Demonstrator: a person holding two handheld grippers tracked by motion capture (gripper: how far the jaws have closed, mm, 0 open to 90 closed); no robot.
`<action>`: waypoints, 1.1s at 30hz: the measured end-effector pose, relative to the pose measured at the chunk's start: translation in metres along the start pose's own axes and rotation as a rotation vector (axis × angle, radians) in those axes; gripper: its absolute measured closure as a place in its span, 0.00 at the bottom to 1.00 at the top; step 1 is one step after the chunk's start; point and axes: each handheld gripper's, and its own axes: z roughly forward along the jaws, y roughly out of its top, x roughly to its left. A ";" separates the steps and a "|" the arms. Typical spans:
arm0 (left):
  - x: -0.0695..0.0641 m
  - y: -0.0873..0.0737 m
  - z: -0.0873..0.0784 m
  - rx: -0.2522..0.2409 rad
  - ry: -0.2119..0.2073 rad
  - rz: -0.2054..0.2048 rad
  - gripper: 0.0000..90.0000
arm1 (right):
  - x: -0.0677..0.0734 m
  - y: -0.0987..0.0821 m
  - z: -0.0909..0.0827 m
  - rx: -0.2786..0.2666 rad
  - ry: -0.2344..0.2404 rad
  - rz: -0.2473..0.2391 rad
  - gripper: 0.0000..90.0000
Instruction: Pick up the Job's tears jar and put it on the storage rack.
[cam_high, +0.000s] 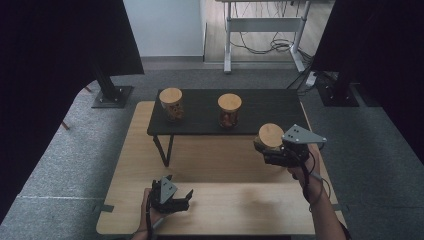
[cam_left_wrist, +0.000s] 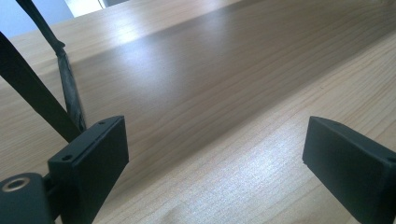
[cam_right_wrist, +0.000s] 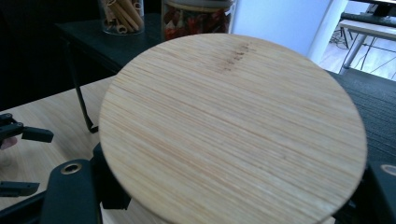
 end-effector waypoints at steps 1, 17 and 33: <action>0.000 0.000 0.000 0.001 0.000 0.000 0.07 | -0.001 0.000 0.000 0.000 -0.001 0.001 0.27; 0.001 0.000 0.000 0.001 0.002 -0.001 0.07 | -0.007 0.009 0.006 -0.008 -0.016 0.011 0.27; 0.001 0.000 0.000 0.004 -0.002 -0.001 0.07 | -0.016 0.016 0.015 0.002 -0.037 0.016 0.27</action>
